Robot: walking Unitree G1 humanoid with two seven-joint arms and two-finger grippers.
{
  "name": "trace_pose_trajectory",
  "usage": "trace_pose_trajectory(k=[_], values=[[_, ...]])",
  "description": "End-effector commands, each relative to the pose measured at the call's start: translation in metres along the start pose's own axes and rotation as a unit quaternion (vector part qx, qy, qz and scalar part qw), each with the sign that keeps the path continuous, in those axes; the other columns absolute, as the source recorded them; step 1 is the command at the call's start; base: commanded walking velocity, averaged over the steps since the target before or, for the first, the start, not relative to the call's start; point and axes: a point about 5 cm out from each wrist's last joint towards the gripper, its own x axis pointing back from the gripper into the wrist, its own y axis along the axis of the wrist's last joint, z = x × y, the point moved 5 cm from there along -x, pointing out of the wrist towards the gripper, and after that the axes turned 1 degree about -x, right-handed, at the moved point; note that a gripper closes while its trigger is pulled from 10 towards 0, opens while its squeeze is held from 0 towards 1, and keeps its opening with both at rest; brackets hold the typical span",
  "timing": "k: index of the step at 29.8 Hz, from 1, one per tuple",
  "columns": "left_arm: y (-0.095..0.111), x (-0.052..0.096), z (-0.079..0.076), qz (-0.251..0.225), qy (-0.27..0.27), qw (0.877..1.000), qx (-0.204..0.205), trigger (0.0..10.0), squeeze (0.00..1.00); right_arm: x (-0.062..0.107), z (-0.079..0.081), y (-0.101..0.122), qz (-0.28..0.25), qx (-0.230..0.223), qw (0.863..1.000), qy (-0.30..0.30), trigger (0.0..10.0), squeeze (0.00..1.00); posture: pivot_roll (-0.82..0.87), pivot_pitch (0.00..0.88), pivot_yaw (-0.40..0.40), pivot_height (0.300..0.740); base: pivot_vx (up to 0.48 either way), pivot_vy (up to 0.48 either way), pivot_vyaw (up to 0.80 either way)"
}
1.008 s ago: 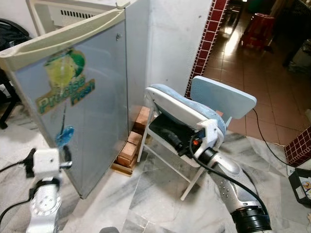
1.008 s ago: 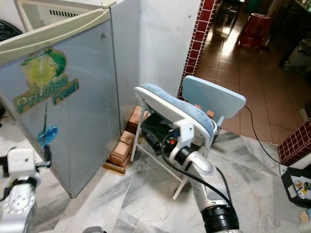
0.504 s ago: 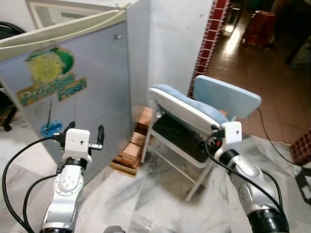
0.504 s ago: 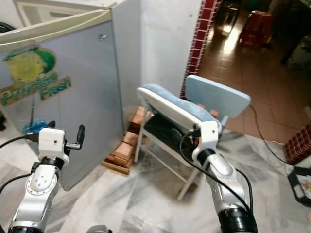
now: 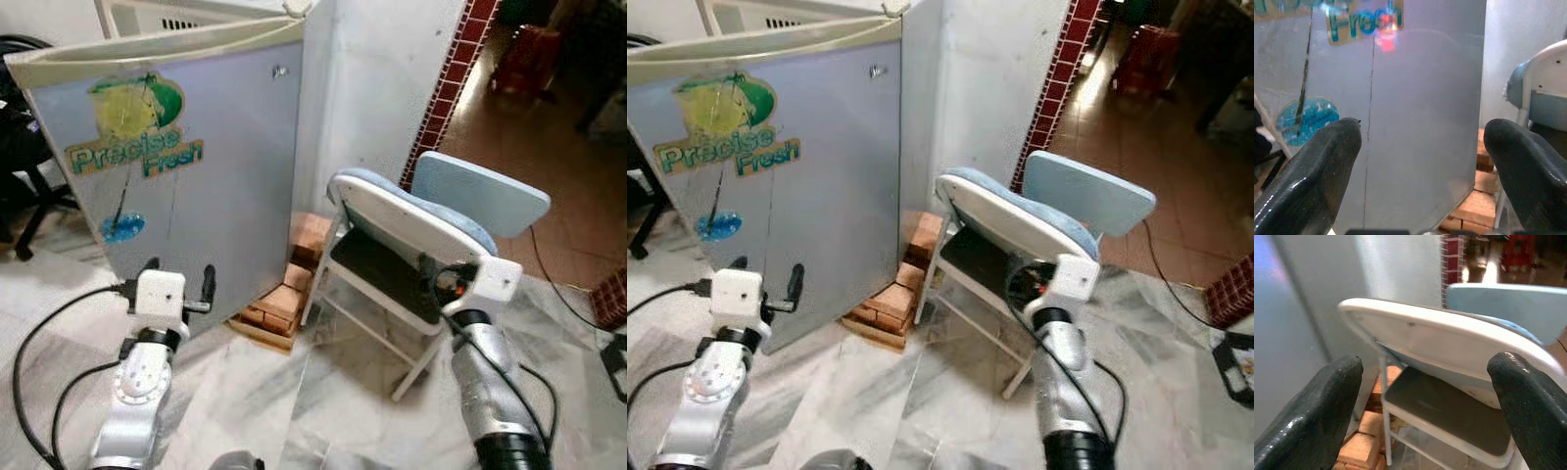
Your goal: Restocking fridge
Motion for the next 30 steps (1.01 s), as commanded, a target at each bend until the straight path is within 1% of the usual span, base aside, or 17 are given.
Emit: trace_pose_trajectory(k=[1, 5, 7, 10, 11, 12, 14, 15, 17, 18, 20, 23, 28, 30], values=[[0.008, -0.006, -0.008, -0.009, -0.013, 1.000, 0.005, 10.0, 0.00, 0.001, -0.010, 0.009, -0.019, 0.016, 1.000, -0.011, 10.0, 0.00, 0.03, 0.000, -0.008, 0.740, 0.000, 0.480, 0.00], [0.015, -0.010, -0.004, -0.019, -0.001, 1.000, 0.012, 10.0, 0.00, -0.003, -0.017, 0.021, -0.045, 0.012, 0.999, -0.026, 10.0, 0.00, 0.02, 0.000, -0.004, 0.740, 0.000, 0.480, 0.00], [0.016, -0.010, -0.004, -0.018, 0.000, 1.000, 0.016, 10.0, 0.00, -0.003, -0.017, 0.023, -0.048, 0.012, 0.998, -0.026, 10.0, 0.00, 0.03, 0.000, -0.007, 0.740, 0.000, 0.480, 0.00], [0.013, -0.009, -0.007, -0.014, -0.005, 1.000, 0.019, 10.0, 0.00, -0.004, -0.008, 0.022, -0.048, 0.036, 0.998, -0.006, 10.0, 0.00, 0.02, 0.000, -0.010, 0.740, 0.000, 0.480, 0.00], [0.010, -0.009, -0.009, -0.009, -0.008, 1.000, 0.023, 10.0, 0.00, -0.003, -0.003, 0.021, -0.050, 0.033, 0.998, 0.006, 10.0, 0.00, 0.02, 0.000, -0.010, 0.740, 0.000, 0.480, 0.00], [0.008, -0.008, -0.009, -0.006, -0.007, 1.000, 0.025, 10.0, 0.00, -0.003, -0.002, 0.020, -0.049, 0.032, 0.998, 0.003, 10.0, 0.00, 0.02, 0.000, -0.010, 0.740, 0.000, 0.480, 0.00], [0.007, -0.008, -0.007, -0.005, -0.006, 1.000, 0.030, 10.0, 0.00, -0.002, -0.004, 0.019, -0.049, 0.032, 0.998, -0.007, 10.0, 0.00, 0.03, 0.000, -0.009, 0.740, 0.000, 0.480, 0.00], [0.005, -0.006, -0.003, -0.002, 0.003, 1.000, 0.029, 10.0, 0.00, 0.000, -0.006, 0.016, -0.046, 0.021, 0.999, -0.017, 10.0, 0.00, 0.02, 0.000, -0.006, 0.740, 0.000, 0.480, 0.00], [0.001, -0.004, 0.000, 0.005, 0.012, 0.999, 0.034, 10.0, 0.00, 0.003, -0.012, 0.014, -0.049, 0.015, 0.998, -0.034, 10.0, 0.00, 0.02, 0.000, -0.004, 0.740, 0.000, 0.480, 0.00], [-0.004, -0.001, 0.002, 0.013, 0.015, 0.999, 0.041, 10.0, 0.00, 0.007, -0.016, 0.010, -0.043, 0.008, 0.998, -0.035, 10.0, 0.00, 0.02, 0.000, -0.004, 0.740, 0.000, 0.480, 0.00], [-0.009, 0.001, 0.003, 0.020, 0.019, 0.999, 0.042, 10.0, 0.00, 0.011, -0.018, 0.008, -0.042, -0.002, 0.999, -0.030, 10.0, 0.00, 0.02, 0.000, -0.004, 0.740, 0.000, 0.480, 0.00], [-0.013, 0.003, 0.002, 0.025, 0.017, 0.999, 0.044, 10.0, 0.00, 0.018, -0.025, 0.007, -0.049, -0.003, 0.998, -0.042, 10.0, 0.00, 0.02, 0.000, -0.005, 0.740, 0.000, 0.480, 0.00], [-0.011, 0.001, -0.002, 0.021, 0.012, 0.998, 0.049, 10.0, 0.00, 0.018, -0.027, 0.007, -0.047, 0.003, 0.998, -0.041, 10.0, 0.00, 0.01, 0.000, -0.003, 0.740, 0.000, 0.480, 0.00], [-0.009, -0.002, -0.005, 0.018, 0.004, 0.999, 0.051, 10.0, 0.00, 0.013, -0.024, 0.013, -0.053, 0.003, 0.998, -0.032, 10.0, 0.00, 0.01, 0.000, -0.004, 0.740, 0.000, 0.480, -0.80]])
